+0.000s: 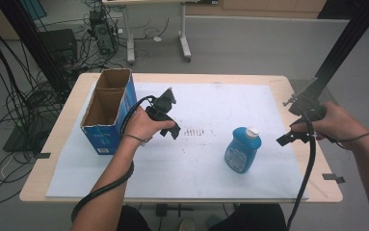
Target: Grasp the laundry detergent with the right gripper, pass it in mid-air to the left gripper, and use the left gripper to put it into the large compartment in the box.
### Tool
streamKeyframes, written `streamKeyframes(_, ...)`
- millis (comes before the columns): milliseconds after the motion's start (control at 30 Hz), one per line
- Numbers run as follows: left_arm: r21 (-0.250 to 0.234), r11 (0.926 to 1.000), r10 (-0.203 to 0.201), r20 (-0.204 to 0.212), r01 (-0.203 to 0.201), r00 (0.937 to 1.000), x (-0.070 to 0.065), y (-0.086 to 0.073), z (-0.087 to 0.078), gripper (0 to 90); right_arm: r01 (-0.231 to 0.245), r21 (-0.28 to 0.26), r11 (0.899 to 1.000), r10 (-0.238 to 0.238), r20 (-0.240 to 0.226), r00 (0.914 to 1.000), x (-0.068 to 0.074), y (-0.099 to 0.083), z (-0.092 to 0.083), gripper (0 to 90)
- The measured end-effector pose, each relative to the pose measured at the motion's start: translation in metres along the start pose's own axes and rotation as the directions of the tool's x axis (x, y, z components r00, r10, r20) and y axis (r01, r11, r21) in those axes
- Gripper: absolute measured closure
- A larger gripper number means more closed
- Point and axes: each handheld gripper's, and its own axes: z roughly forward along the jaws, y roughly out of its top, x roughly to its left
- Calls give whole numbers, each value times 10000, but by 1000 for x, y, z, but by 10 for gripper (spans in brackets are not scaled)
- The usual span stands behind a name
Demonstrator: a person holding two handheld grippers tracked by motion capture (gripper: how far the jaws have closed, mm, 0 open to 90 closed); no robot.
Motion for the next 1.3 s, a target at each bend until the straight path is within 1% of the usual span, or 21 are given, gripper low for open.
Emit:
streamKeyframes(200,14,10000,61,8,-61,10000,-1,-1,-1,125,-10,3,10000,10,-19,10000,2,-4,5,164)
streamKeyframes(233,-50,10000,68,-1,-68,10000,-2,-1,-2,126,25,2,10000,-25,-23,10000,3,-6,6,163)
streamKeyframes(300,-30,9999,138,-40,-138,9999,-3,-1,-3,125,33,-52,10000,-33,-71,10000,4,-7,8,164)
streamKeyframes(367,-67,9999,118,-91,-118,9999,-5,-1,-3,125,53,-56,10000,-54,-101,9999,5,-9,9,163)
streamKeyframes(400,-32,9998,203,-96,-203,9997,-5,-1,-3,125,36,-79,10000,-37,-122,9999,6,-10,10,163)
streamKeyframes(467,39,9997,227,-126,-226,9997,-6,-1,-3,125,76,-82,9999,-77,-136,9999,8,-12,12,162)
streamKeyframes(567,39,9996,271,-186,-270,9995,-7,-2,-4,125,120,19,9999,-120,110,9999,10,-15,15,162)
streamKeyframes(600,22,9996,267,-182,-266,9995,-7,-2,-4,125,110,14,9999,-110,121,9999,11,-16,16,163)
streamKeyframes(733,43,9996,286,-121,-285,9995,-7,-4,-3,124,121,-44,9999,-121,-33,9999,14,-21,22,163)
streamKeyframes(933,57,9994,333,-161,-332,9993,-9,-6,-1,124,139,-121,9998,-142,-200,9997,19,-27,30,163)
streamKeyframes(1033,126,9993,366,-374,-361,9986,-9,-7,0,123,103,-174,9998,-107,-236,9997,22,-29,35,162)
streamKeyframes(1100,165,9992,368,-322,-362,9988,-10,-7,1,123,114,-208,9997,-120,-326,9994,24,-30,38,162)
streamKeyframes(1233,144,9992,384,-319,-379,9988,-10,-8,1,123,169,-159,9997,-174,-319,9993,28,-31,43,160)
streamKeyframes(1300,108,9993,351,-184,-349,9992,-10,-8,1,124,162,-224,9996,-169,-315,9994,29,-32,43,159)
